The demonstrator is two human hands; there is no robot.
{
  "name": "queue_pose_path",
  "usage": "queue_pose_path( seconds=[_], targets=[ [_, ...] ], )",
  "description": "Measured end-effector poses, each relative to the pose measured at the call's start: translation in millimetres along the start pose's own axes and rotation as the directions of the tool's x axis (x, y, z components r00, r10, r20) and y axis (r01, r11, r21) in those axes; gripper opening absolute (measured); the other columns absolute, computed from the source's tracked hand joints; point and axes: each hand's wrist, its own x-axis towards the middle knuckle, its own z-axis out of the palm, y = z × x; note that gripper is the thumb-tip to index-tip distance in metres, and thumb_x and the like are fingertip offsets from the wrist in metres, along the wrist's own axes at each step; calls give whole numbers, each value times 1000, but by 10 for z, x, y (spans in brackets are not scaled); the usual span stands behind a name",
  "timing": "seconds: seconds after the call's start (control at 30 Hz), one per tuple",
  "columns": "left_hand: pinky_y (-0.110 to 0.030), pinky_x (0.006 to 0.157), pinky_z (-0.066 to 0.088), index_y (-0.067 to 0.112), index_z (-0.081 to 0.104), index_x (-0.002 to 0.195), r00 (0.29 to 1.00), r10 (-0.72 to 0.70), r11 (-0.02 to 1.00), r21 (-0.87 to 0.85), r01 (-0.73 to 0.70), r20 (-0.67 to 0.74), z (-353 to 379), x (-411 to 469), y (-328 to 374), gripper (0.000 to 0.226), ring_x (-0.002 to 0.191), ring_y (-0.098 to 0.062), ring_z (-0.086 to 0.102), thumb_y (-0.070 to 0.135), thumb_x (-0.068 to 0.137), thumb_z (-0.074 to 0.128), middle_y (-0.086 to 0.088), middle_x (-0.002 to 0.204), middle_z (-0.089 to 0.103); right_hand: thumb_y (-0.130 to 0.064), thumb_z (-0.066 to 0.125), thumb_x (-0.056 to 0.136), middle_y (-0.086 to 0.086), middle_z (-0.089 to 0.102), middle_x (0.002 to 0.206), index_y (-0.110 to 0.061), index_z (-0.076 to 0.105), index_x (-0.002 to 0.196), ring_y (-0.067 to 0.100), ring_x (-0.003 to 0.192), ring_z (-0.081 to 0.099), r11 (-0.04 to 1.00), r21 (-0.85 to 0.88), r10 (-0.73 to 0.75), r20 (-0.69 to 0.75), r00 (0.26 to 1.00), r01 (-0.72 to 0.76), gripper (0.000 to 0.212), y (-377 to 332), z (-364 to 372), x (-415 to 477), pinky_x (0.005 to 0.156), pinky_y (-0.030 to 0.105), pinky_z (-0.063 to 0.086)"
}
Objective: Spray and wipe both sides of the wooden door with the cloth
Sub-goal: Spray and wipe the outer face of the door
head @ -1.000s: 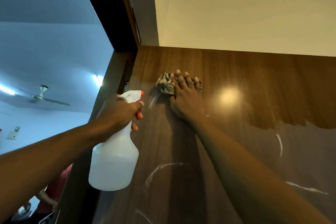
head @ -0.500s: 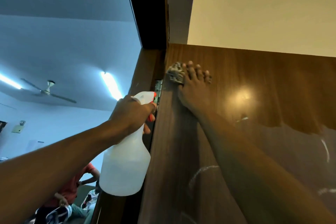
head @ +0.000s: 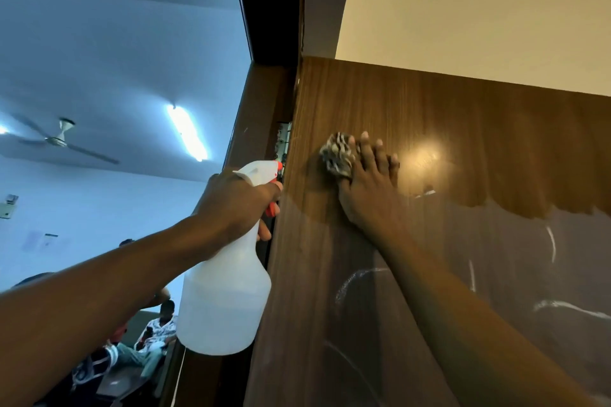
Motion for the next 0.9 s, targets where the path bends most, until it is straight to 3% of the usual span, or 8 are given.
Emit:
queue_pose_path(
  seconds=[0.1, 0.23, 0.37, 0.43, 0.57, 0.7, 0.77, 0.9],
  targets=[
    [-28, 56, 54, 8, 66, 77, 1000, 28, 1000, -4, -28, -6, 42, -22, 57, 30, 47, -25, 63, 33, 90, 56, -8, 69, 69, -46, 31, 102, 3, -3, 167, -28, 4, 159, 27, 152, -10, 1000, 15, 4, -15, 1000, -4, 66, -400, 48, 436, 122, 51, -8],
    [-28, 57, 53, 7, 66, 69, 999, 37, 999, 4, -37, -29, 106, -95, 86, 35, 45, -24, 63, 33, 90, 55, -5, 61, 68, -52, 32, 102, -1, -3, 167, -30, 7, 158, 26, 152, -12, 979, -44, -197, 34, 980, 198, 65, -817, 248, 119, 121, 50, -10],
    [-34, 61, 58, 7, 64, 85, 999, 19, 1000, 23, -18, -36, 217, -153, 52, 35, 49, -26, 65, 41, 89, 57, -8, 67, 68, -48, 40, 98, 3, 26, 162, -24, 36, 151, 29, 152, 11, 908, -32, -416, 48, 908, 418, 59, -574, 336, -725, 122, 54, 10],
    [-38, 64, 59, 9, 62, 92, 1000, -3, 999, 37, 4, -23, 286, -187, 31, 35, 51, -27, 66, 43, 87, 57, -9, 74, 69, -49, 37, 95, 1, 19, 164, -28, 29, 154, 26, 153, 7, 899, -52, -431, 76, 899, 435, 62, -249, 285, -906, 123, 51, 6],
    [-39, 62, 58, 11, 65, 95, 998, 26, 999, -22, -25, 50, 474, -215, 66, 31, 53, -29, 67, 40, 88, 57, -7, 77, 71, -46, 39, 95, -2, 3, 167, -34, 12, 158, 24, 153, -2, 984, -81, -160, 14, 987, 161, 70, 444, 46, -630, 123, 49, 3],
    [-30, 57, 54, 12, 65, 91, 999, 11, 1000, -21, -10, 41, 734, -239, 219, 26, 52, -23, 66, 36, 90, 57, -6, 79, 70, -46, 38, 99, 1, -6, 166, -33, 6, 157, 26, 152, -11, 997, -34, 63, -22, 998, -64, 68, 512, -118, -120, 121, 54, -9],
    [-28, 53, 52, 12, 66, 89, 999, 16, 999, -38, -15, 48, 865, -257, 290, 25, 50, -22, 65, 36, 90, 57, -6, 77, 71, -48, 35, 99, 0, -4, 167, -33, 12, 157, 27, 152, -11, 999, -38, -34, 11, 999, 35, 65, 379, -115, -57, 121, 54, -11],
    [-27, 52, 50, 10, 67, 85, 1000, 10, 999, -33, -9, 27, 1136, -285, 390, 31, 52, -25, 66, 39, 90, 56, -8, 73, 70, -51, 31, 98, 2, 14, 165, -28, 30, 154, 30, 153, 3, 915, -53, -393, 88, 915, 399, 61, 486, 5, -589, 121, 57, 8]
  ],
)
